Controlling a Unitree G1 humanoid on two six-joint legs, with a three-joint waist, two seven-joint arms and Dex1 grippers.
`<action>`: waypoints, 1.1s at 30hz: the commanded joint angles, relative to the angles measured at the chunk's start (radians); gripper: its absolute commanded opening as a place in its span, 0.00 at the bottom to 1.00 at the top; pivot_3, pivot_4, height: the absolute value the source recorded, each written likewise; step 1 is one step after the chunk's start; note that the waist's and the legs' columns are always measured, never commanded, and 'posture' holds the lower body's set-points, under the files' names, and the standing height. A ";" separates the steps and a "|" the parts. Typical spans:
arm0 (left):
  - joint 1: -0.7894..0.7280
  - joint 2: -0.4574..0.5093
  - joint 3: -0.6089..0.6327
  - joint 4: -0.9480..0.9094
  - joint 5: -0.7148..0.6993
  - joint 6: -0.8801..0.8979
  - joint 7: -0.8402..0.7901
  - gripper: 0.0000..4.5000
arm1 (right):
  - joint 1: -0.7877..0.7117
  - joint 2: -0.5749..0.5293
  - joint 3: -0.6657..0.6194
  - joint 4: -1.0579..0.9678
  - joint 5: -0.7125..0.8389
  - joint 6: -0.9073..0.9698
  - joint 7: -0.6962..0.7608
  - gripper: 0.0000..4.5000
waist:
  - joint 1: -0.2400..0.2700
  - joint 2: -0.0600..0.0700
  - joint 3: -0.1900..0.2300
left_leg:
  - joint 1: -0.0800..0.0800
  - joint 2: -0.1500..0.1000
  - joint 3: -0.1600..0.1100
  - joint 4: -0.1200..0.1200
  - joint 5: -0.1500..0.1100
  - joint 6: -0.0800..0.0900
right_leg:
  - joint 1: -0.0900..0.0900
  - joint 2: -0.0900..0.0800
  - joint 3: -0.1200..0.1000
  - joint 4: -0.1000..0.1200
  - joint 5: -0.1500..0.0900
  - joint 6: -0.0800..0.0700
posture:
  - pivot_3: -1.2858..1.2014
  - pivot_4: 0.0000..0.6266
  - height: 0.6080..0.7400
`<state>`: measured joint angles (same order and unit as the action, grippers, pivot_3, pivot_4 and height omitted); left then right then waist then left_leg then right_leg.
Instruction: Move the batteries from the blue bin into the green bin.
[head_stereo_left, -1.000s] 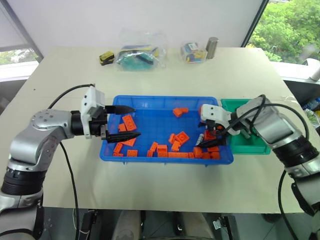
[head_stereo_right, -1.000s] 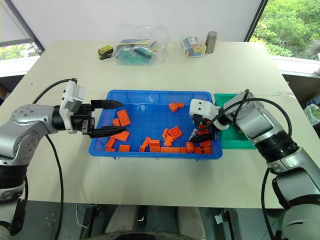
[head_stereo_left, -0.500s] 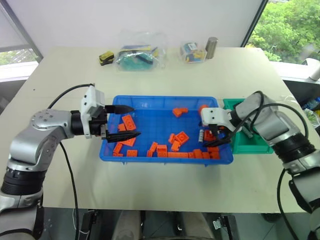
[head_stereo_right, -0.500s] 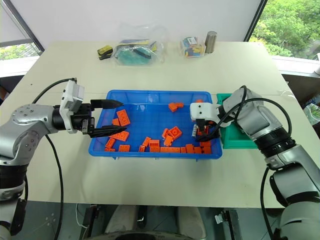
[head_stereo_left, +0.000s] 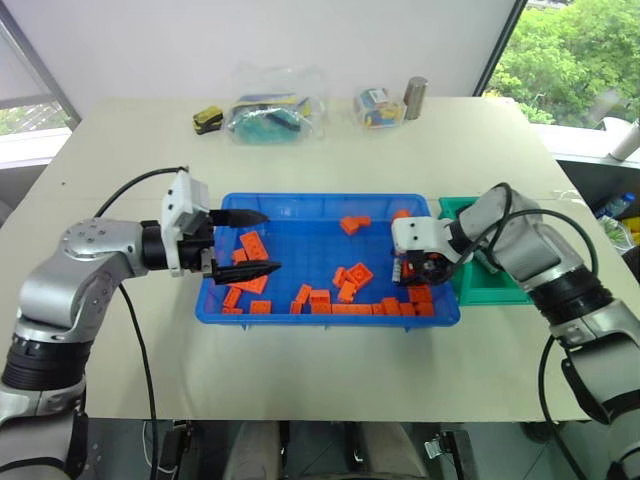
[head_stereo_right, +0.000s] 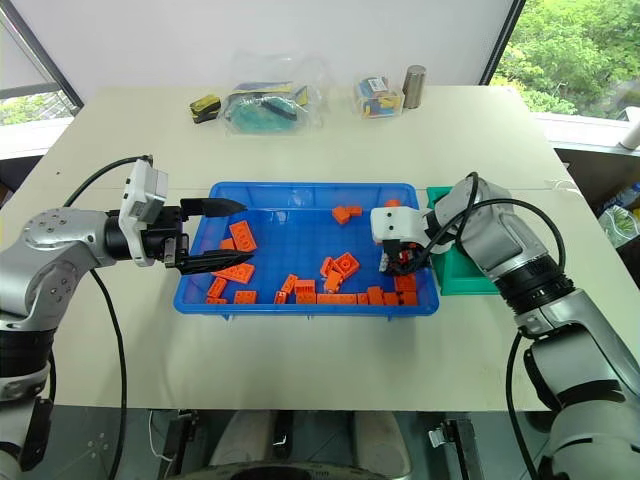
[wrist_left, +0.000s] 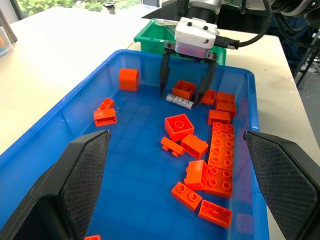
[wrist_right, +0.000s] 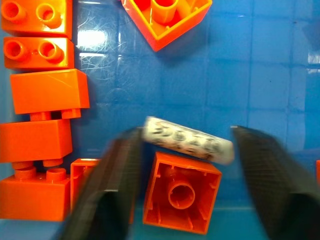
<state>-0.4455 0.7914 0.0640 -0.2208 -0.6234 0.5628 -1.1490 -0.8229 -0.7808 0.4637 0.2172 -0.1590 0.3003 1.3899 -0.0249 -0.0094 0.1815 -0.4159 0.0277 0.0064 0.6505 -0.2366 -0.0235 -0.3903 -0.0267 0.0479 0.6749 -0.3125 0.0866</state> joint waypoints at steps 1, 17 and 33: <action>-0.019 0.003 0.028 -0.017 -0.012 -0.012 0.002 1.00 | 0.018 0.031 0.006 -0.040 0.000 0.016 0.002 0.39 | -0.002 0.000 0.000 | 0.000 0.000 0.000 0.000 0.000 0.000 | 0.000 0.000 0.000 0.000 0.000 0.000 | 0.52 0.24 1.00; -0.039 -0.012 0.013 0.018 0.004 -0.037 -0.012 1.00 | -0.007 0.006 -0.002 -0.215 0.010 0.035 0.054 0.39 | 0.009 0.000 0.000 | -0.004 -0.001 0.000 0.000 0.000 0.000 | -0.003 -0.001 0.000 0.000 0.000 0.000 | 0.52 0.24 1.00; -0.034 -0.010 0.024 0.010 -0.001 -0.043 0.003 1.00 | -0.220 0.027 0.127 0.132 -0.222 -0.601 0.034 0.39 | 0.008 0.000 0.001 | -0.004 -0.001 0.001 0.000 0.000 0.000 | -0.004 -0.001 0.000 0.000 0.000 0.000 | 0.52 0.24 1.00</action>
<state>-0.4793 0.7737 0.0568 -0.1796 -0.6192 0.5343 -1.1505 -1.0105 -0.7576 0.5879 0.3262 -0.3683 -0.2387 1.4206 -0.0166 -0.0098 0.1824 -0.4200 0.0267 0.0072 0.6503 -0.2365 -0.0236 -0.3945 -0.0279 0.0479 0.6750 -0.3126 0.0866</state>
